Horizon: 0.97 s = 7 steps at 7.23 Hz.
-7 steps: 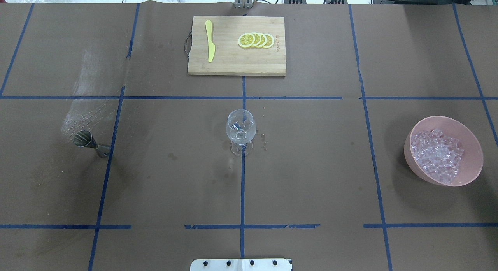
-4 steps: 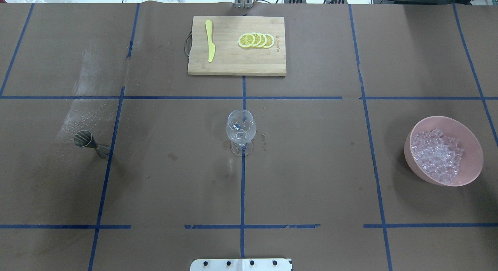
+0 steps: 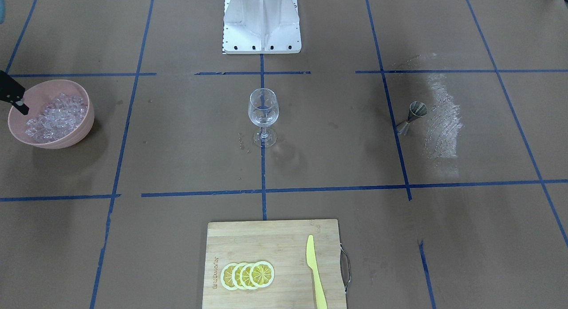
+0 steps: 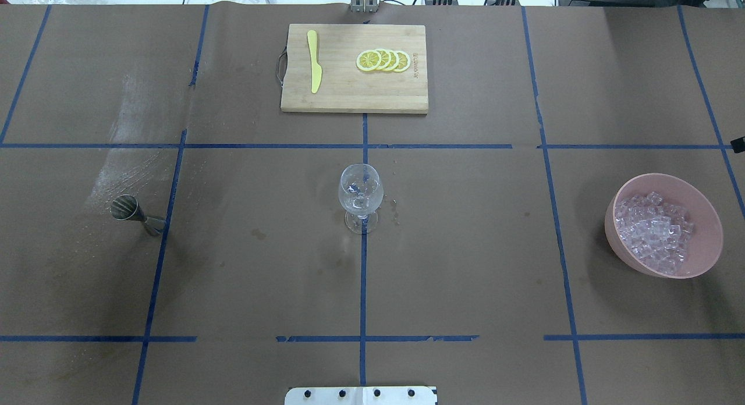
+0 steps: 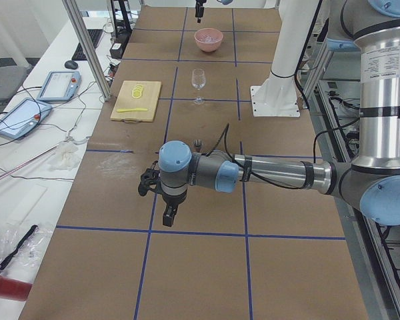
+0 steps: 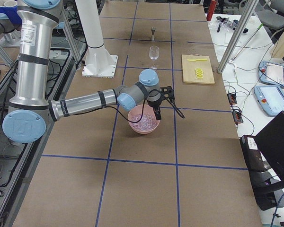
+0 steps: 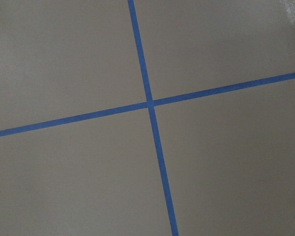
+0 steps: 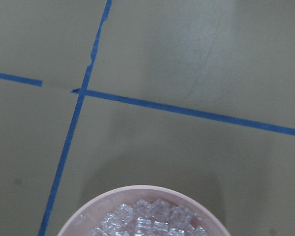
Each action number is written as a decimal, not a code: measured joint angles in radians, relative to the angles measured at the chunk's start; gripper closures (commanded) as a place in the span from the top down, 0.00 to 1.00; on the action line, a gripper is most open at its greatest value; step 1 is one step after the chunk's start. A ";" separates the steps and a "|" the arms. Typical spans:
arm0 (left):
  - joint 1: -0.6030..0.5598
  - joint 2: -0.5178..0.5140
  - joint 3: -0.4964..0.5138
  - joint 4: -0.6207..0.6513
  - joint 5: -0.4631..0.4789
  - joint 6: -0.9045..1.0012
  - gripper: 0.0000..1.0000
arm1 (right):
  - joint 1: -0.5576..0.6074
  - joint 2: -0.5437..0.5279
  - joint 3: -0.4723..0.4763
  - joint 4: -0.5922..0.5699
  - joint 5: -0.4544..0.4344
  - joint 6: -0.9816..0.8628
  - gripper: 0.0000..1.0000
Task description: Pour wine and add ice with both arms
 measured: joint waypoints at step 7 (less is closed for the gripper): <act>0.000 -0.008 -0.009 -0.002 0.000 -0.001 1.00 | -0.220 -0.093 -0.016 0.090 -0.146 0.086 0.69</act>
